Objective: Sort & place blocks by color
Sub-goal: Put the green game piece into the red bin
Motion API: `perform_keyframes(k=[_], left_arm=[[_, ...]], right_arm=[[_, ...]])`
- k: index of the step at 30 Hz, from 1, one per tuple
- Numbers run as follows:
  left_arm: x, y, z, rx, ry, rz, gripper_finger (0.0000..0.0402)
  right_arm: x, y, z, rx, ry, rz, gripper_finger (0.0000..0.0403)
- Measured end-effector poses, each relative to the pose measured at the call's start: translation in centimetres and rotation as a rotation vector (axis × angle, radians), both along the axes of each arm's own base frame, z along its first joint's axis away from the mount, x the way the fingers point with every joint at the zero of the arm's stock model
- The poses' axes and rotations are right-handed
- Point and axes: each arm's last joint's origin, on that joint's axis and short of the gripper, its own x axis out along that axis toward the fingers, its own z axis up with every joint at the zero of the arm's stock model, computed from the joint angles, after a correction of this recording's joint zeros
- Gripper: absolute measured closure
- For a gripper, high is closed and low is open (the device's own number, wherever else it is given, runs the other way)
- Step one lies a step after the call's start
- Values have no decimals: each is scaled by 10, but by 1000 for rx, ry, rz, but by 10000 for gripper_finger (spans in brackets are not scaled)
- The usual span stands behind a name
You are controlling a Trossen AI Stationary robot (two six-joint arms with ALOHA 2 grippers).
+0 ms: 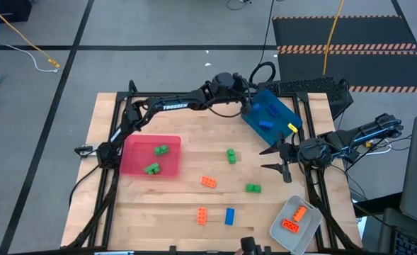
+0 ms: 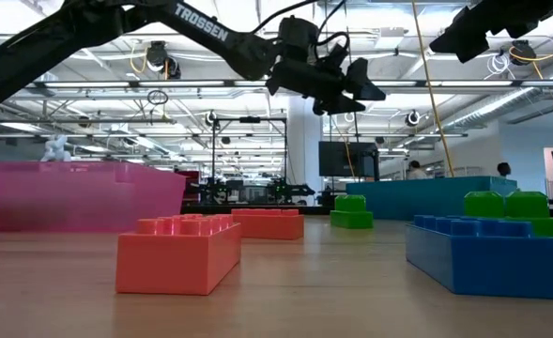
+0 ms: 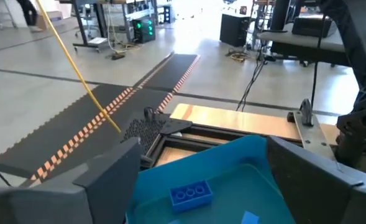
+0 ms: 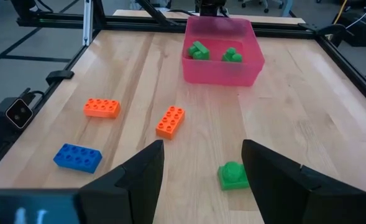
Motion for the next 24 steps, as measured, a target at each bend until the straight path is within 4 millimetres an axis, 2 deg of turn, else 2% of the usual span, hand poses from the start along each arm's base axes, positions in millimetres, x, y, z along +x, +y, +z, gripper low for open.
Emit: perform_keyframes(k=[3,7,11,15,21,24], left_arm=[[-3,-3,5,-10,25,-1,52],[-16,-12,27,-11,99,-12,69],[-34,-33,50,-40,222,-44,104],[-57,-62,70,-85,387,-86,146],[-85,-107,67,-172,708,-167,213],[-93,-128,63,-165,823,-177,244]], right_arm=[[0,0,0,-2,5,0,193],[-1,0,-2,-10,28,-1,193],[-2,-1,-5,-21,60,-2,193],[-3,-1,-6,-16,64,-9,193],[1,-3,-9,15,64,-142,193],[8,-1,-25,-1,101,-150,193]])
